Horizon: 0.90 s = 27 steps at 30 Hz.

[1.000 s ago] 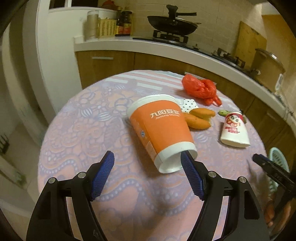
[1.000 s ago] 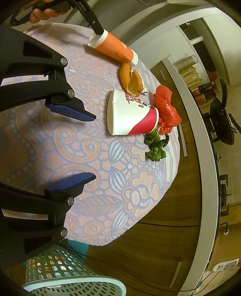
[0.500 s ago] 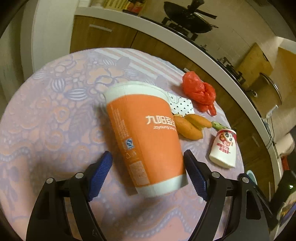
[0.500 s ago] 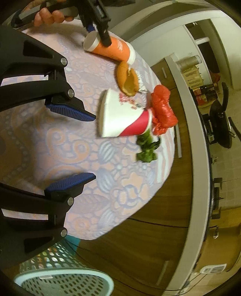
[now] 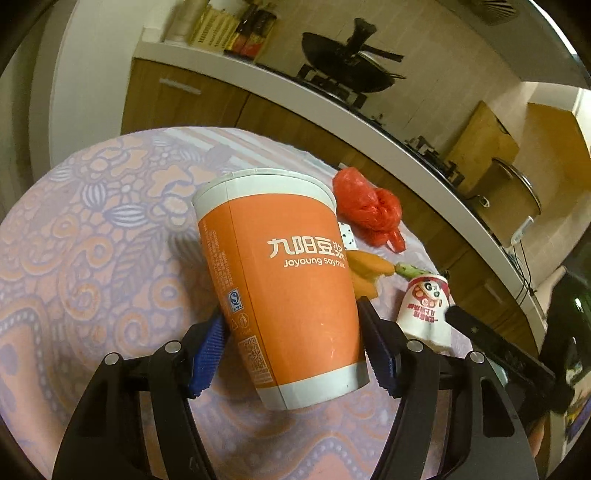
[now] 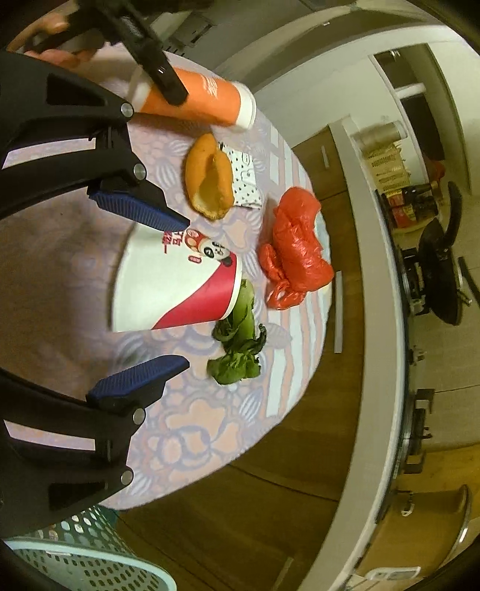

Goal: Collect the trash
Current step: 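Grasp the orange paper cup with the left tool while the right tool grasps the red-and-white cup, then carry both cups over the basket and open both tools to drop them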

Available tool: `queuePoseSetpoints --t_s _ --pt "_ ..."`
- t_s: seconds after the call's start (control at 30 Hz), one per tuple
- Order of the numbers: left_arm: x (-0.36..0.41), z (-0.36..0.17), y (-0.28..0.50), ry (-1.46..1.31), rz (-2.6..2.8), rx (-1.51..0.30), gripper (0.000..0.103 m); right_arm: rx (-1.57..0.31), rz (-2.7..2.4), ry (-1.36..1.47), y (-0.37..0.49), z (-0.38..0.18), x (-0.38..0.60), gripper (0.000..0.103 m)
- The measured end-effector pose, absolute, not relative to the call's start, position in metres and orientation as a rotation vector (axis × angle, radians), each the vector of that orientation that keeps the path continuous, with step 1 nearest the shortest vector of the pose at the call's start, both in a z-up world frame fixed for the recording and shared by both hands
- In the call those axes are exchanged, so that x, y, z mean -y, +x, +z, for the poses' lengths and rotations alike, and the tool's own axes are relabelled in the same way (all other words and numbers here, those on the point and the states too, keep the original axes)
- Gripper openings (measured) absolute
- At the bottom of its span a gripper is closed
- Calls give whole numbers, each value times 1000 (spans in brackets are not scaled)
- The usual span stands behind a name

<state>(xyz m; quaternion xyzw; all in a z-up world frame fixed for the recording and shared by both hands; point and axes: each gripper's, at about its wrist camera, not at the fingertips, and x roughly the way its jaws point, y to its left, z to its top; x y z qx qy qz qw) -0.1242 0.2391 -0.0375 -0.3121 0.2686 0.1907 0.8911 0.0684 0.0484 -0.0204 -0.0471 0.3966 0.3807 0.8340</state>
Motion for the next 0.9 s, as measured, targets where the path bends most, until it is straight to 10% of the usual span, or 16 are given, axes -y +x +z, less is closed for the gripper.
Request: queuePoseSetpoints --t_s 0.43,0.6,0.9 --pt "-234 -36 -123 -629 334 -533 66 -914 847 -140 68 -36 -83 63" --pt "-232 -36 -125 -623 328 -528 66 -883 899 -102 60 -30 -77 32" --pt "-222 -20 -136 -645 293 -477 66 -725 856 -166 23 3 -58 27"
